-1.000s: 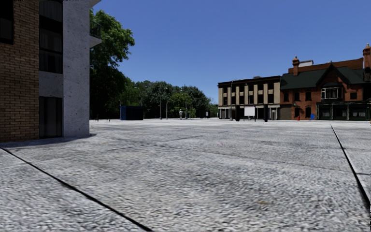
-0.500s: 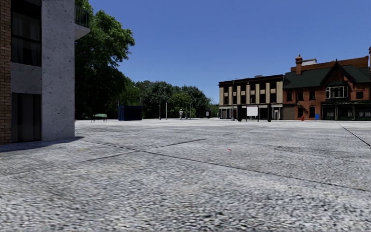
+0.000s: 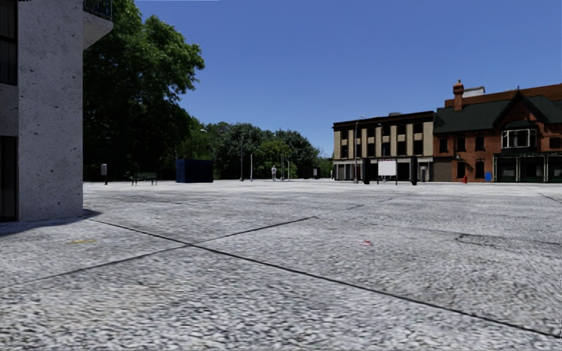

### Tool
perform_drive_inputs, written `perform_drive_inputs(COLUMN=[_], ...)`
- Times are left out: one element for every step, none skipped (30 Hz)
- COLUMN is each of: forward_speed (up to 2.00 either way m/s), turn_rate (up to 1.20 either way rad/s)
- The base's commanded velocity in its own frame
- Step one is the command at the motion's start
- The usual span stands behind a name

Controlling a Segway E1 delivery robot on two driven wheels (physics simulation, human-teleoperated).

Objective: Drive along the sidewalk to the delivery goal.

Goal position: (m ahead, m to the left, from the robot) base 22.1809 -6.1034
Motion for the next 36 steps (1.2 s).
perform_drive_inputs(forward_speed=[2.00,2.00,2.00,2.00,2.00,2.00,2.00,2.00,2.00,2.00,2.00,2.00,2.00,2.00,2.00,2.00,2.00,2.00,2.00,2.00,2.00,2.00,2.00,2.00,2.00,2.00,2.00,2.00,2.00,2.00,2.00,2.00,2.00,2.00,2.00,2.00], turn_rate=[0.00,0.00,0.00,0.00,0.00,0.00,0.00,0.00,0.00,0.00,0.00,0.00,0.00,0.00,0.00,0.00,0.00,0.00,0.00,0.00,0.00,0.00,0.00,0.00,0.00,0.00,0.00,0.00,0.00,0.00,0.00,0.00,0.00,0.00,0.00,0.00])
